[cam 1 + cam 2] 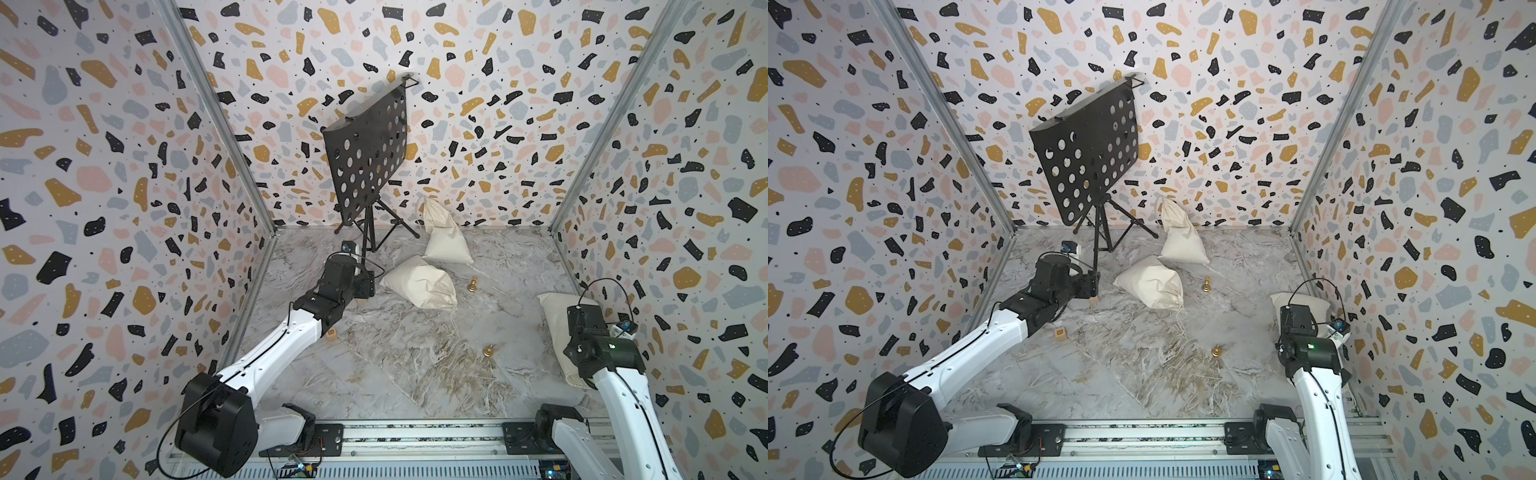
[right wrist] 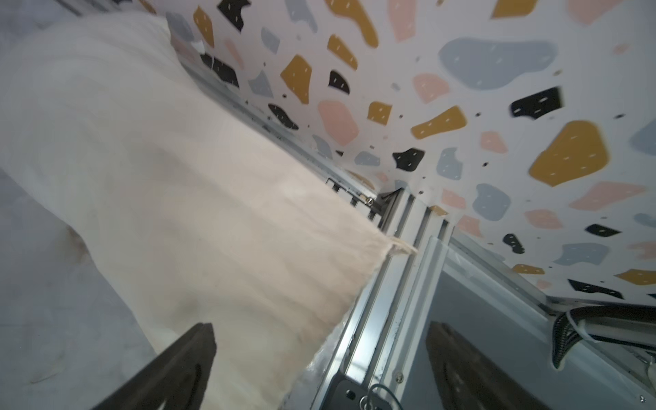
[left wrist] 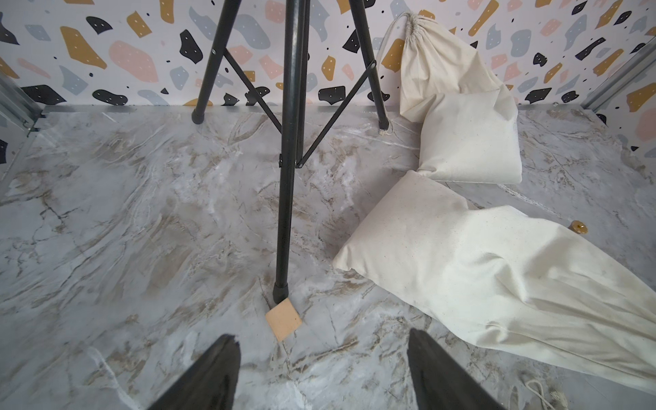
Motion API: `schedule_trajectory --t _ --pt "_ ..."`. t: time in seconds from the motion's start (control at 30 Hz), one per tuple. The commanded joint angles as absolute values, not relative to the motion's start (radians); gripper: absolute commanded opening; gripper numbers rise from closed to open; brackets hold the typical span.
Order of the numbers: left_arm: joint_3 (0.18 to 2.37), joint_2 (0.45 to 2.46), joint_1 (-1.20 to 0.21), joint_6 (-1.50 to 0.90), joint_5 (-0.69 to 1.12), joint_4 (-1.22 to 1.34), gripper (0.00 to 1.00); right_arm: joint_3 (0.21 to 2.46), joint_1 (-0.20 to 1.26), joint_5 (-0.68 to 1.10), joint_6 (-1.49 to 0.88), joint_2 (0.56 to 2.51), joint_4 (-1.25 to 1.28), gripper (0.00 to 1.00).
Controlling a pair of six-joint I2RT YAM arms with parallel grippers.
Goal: Close the soil bag
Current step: Pick up the soil bag from the center of the board.
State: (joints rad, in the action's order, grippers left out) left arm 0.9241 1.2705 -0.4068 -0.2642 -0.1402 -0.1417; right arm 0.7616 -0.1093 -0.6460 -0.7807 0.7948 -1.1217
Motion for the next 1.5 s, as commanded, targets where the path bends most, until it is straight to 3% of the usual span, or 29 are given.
schedule_trajectory --t 0.0,0.07,0.13,0.17,0.2,0.23,0.27,0.53,1.0,1.47 --pt "0.912 1.246 -0.400 -0.251 -0.135 -0.130 0.78 0.724 -0.146 -0.531 -0.756 0.796 -1.007 0.99" --pt "0.913 1.244 -0.398 -0.253 -0.129 -0.131 0.78 0.691 -0.186 -0.456 -0.732 0.806 -0.936 0.92" --pt "0.913 1.243 -0.395 -0.256 -0.124 -0.132 0.78 0.663 -0.208 -0.377 -0.703 0.818 -0.865 0.78" --pt "0.913 1.239 -0.394 -0.257 -0.120 -0.132 0.78 0.654 -0.211 -0.339 -0.678 0.823 -0.819 0.64" --pt "0.912 1.231 -0.394 -0.258 -0.118 -0.133 0.78 0.655 -0.212 -0.303 -0.644 0.835 -0.772 0.39" --pt "0.910 1.220 -0.395 -0.258 -0.118 -0.136 0.78 0.659 -0.212 -0.296 -0.622 0.839 -0.754 0.25" --pt "0.905 1.210 -0.395 -0.260 -0.120 -0.135 0.78 0.674 -0.212 -0.292 -0.575 0.845 -0.723 0.01" --pt "0.909 1.195 -0.395 -0.285 -0.081 -0.127 0.78 0.907 -0.196 -0.175 -0.436 0.923 -0.557 0.00" --pt "0.975 1.188 -0.425 -0.319 -0.032 -0.167 0.78 1.438 -0.043 0.042 -0.256 1.145 -0.539 0.00" --pt "1.070 1.030 -0.545 -0.262 -0.104 -0.327 0.79 1.700 0.482 0.167 -0.191 1.225 -0.597 0.00"
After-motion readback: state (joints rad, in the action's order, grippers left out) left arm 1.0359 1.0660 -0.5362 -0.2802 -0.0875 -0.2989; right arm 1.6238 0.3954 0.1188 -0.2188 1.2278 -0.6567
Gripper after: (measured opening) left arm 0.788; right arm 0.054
